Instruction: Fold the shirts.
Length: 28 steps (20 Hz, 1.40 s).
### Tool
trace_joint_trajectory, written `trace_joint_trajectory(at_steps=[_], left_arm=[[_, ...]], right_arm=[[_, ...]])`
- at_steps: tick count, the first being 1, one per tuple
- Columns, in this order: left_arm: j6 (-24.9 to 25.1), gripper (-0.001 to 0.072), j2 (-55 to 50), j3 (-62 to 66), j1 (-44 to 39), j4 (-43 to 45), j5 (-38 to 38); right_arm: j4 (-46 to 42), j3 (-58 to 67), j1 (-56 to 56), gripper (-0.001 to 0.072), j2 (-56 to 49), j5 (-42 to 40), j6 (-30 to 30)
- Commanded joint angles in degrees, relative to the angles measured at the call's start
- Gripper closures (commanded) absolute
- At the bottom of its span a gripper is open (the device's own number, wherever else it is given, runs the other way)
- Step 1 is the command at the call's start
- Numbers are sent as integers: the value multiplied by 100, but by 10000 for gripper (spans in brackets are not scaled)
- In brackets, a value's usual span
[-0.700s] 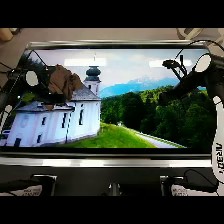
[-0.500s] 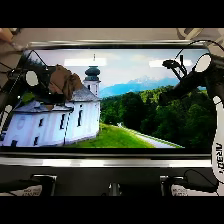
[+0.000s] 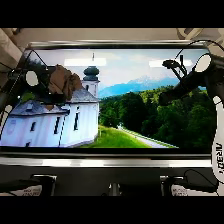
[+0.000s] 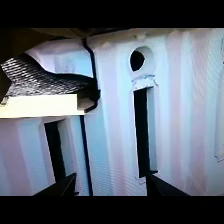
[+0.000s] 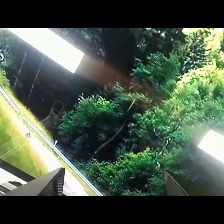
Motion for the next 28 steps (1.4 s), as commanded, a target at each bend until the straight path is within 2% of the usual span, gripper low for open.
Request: trace_joint_trajectory(at_steps=[1,4,6,8,10,12,14,18,22,23,24,25,26,28], left_arm=[[-52,161,-7,-2,-4,-4,42],[-170,161,-98,-2,-4,-2,955],[-170,160,-157,-2,-4,-66,1414],[-136,161,-188,0,7,-31,2267],[-221,163,-358,170,118,216,2911],[-557,142,-953,925,452,472,2785],[-708,80,-1792,1867,866,299,2256],[-1045,81,-3248,2994,1327,50,901],[-1023,103,-3718,2999,1311,-544,1193],[-1049,186,-3727,3001,1283,-555,1303],[-1040,612,-3700,3029,1283,-557,1276],[-973,682,-3635,3099,1281,-557,1220],[-868,683,-3519,3195,1276,-557,1191],[-221,683,-3062,3488,1207,-553,1215]], right_arm=[[2,2,4,37,-2,0,0],[4,2,4,37,-2,-297,0],[9,2,4,37,-2,-763,0],[26,2,4,39,-2,-1370,2],[39,2,4,39,-2,-1622,0],[35,2,4,38,-2,-1615,-2],[50,2,11,38,-2,-1606,0],[70,2,9,38,-2,-1460,-2],[68,2,9,38,-2,-1488,-155],[66,2,9,38,-2,-1578,-273],[61,4,9,38,11,-1563,-446],[11,11,9,38,37,-1563,-520],[2,48,9,38,66,-1569,-553],[-11,177,7,39,192,-1624,-699]])
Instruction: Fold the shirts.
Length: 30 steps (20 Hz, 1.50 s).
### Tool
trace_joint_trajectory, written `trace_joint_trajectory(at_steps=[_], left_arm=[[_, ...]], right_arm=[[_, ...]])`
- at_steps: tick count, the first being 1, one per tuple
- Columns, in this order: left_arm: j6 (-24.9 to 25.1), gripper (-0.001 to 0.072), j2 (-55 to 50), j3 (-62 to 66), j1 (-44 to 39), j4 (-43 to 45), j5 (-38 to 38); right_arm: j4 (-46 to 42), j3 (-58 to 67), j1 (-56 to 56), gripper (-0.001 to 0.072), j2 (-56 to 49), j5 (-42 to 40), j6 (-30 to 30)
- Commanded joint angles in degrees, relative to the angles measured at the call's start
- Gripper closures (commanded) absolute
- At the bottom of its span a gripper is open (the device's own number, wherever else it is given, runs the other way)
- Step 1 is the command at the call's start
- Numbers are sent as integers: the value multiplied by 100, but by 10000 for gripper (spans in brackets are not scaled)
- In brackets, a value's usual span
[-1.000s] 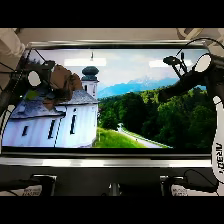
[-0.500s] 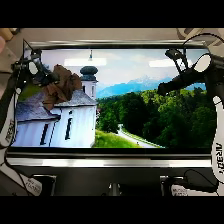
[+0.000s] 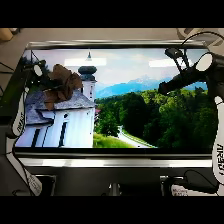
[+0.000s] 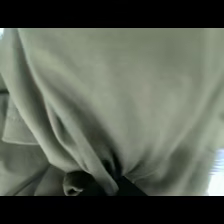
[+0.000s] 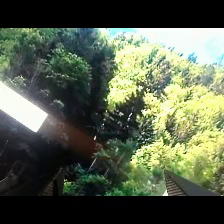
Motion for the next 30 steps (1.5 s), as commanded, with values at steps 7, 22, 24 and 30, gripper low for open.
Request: trace_joint_trajectory(at_steps=[7,22,24,30], left_arm=[[1777,683,3521,249,-1344,-76,96],[1123,9,2865,-3145,-5571,-1327,1384],[1119,20,2889,-2771,-5410,-168,476],[988,19,3338,-2520,-2586,1805,-1508]], right_arm=[[-765,756,2,41,1410,-166,-299],[-1814,752,2,41,3084,1799,262],[-1762,750,2,43,2704,1764,505],[240,120,2,88,1010,2118,149]])
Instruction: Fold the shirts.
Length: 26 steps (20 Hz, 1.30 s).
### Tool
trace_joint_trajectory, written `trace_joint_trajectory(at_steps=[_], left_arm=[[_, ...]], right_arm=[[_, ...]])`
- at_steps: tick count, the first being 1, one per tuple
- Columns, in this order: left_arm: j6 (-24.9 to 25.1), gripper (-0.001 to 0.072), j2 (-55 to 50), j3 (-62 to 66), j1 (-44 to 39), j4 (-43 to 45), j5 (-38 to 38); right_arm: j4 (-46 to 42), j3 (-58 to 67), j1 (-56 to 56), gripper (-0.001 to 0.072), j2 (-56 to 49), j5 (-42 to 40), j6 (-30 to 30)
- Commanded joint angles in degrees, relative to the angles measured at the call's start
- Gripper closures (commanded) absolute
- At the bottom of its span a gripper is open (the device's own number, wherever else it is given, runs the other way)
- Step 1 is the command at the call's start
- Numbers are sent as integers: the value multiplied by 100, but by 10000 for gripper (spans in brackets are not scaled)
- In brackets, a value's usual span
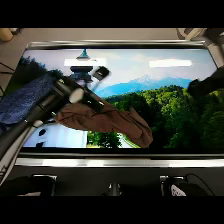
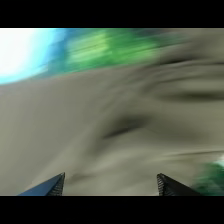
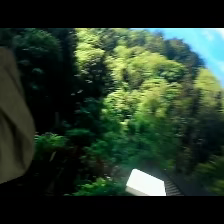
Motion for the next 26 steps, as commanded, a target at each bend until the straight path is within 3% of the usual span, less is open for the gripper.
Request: trace_joint_trajectory(at_steps=[1,3,5,9,10,12,16,17,21,22,24,26], left_arm=[[-223,19,146,-236,2052,-374,-874],[-162,19,181,-857,3285,-1644,-772],[245,22,195,-1545,4269,-2522,-542],[348,32,190,-2374,5477,-2774,90],[345,33,190,-2500,5595,-2824,302],[345,104,149,-2662,5657,-2846,728],[339,111,-96,-2691,5552,-3005,1432],[341,187,-175,-2691,5525,-3040,1545],[345,204,-435,-2688,5418,-3042,1961],[345,243,-494,-2688,5383,-3042,2002],[345,482,-621,-2688,5340,-3042,1991],[348,646,-651,-2688,5313,-3040,1996]], right_arm=[[1508,-623,2,86,-892,358,-376],[1985,-1320,2,84,-1084,267,-564],[1985,-2061,2,84,-1088,13,-664],[2011,-2964,2,87,-1091,-597,-686],[2044,-3082,2,88,-1091,-697,-688],[2138,-3263,2,88,-1091,-833,-697],[2157,-3327,2,88,-1091,-778,-754],[2153,-3329,2,88,-1091,-743,-758],[2151,-3331,2,86,-1088,-671,-750],[2135,-3342,4,86,-1088,-675,-750],[2085,-3449,2,86,-1088,-697,-750],[2055,-3676,2,82,-1088,-782,-752]])
